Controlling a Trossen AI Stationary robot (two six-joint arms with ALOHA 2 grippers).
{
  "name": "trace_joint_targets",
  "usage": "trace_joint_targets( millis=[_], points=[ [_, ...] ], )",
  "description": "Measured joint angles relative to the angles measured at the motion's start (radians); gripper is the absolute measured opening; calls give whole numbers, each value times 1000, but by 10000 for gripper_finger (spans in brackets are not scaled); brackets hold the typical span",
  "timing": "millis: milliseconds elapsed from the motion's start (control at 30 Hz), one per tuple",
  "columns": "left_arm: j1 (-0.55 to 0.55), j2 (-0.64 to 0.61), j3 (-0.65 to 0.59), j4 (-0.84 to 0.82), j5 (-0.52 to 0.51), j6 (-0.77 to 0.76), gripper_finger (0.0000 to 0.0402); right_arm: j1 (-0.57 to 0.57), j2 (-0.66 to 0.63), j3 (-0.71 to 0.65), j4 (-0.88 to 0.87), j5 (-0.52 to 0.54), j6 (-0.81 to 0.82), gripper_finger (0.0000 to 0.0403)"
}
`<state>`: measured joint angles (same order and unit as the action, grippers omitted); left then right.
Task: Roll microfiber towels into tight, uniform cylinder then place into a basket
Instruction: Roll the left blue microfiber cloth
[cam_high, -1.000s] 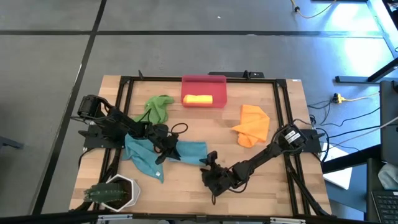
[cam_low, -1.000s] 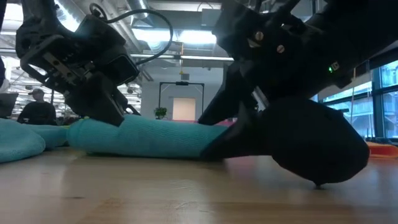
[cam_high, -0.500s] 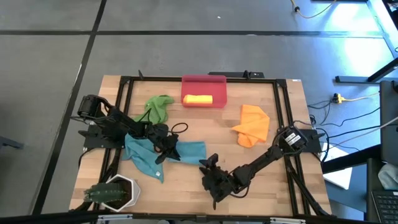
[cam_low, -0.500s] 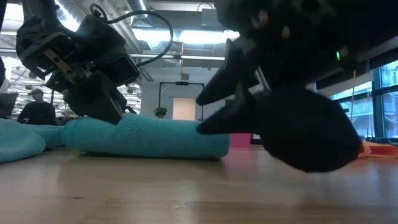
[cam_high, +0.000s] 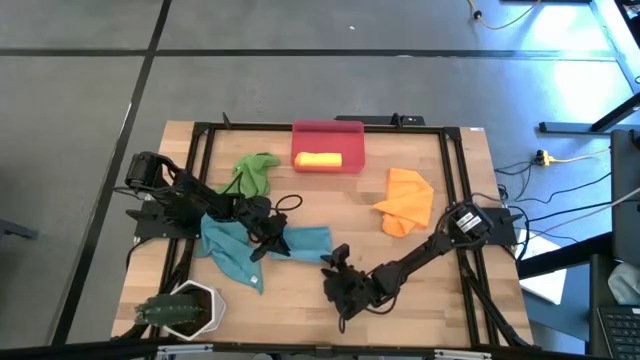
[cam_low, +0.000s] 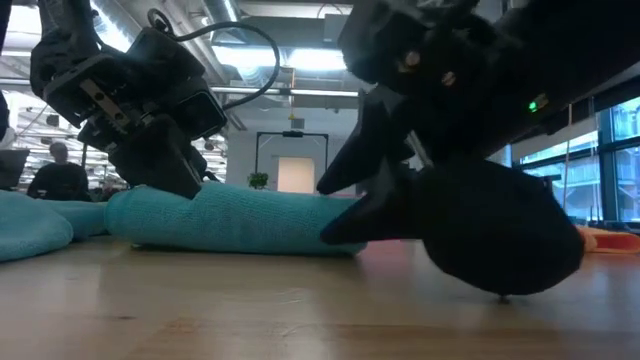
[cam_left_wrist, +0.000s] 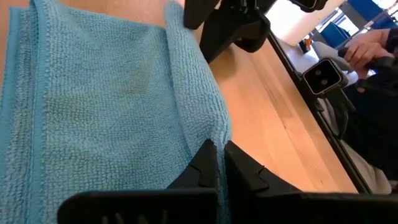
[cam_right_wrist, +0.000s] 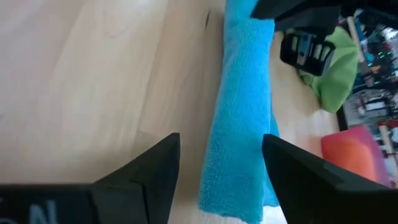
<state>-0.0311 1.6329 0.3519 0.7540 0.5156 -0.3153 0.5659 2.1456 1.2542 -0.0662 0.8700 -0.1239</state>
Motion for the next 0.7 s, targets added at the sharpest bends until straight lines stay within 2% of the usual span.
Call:
trace_joint_targets(
  millis=[167, 300, 467, 700],
  points=[
    [0, 0, 1, 5, 11, 0, 0, -31, 12, 5, -22, -40, 65, 228],
    [0, 0, 1, 4, 15, 0, 0, -42, 13, 5, -24, -45, 70, 205],
    [0, 0, 1, -2, 29, 1, 0, -48, 14, 4, -36, -28, 68, 140],
    [-2, 0, 1, -12, 59, 7, 0, -63, 16, 12, -69, -45, 81, 28]
  ],
)
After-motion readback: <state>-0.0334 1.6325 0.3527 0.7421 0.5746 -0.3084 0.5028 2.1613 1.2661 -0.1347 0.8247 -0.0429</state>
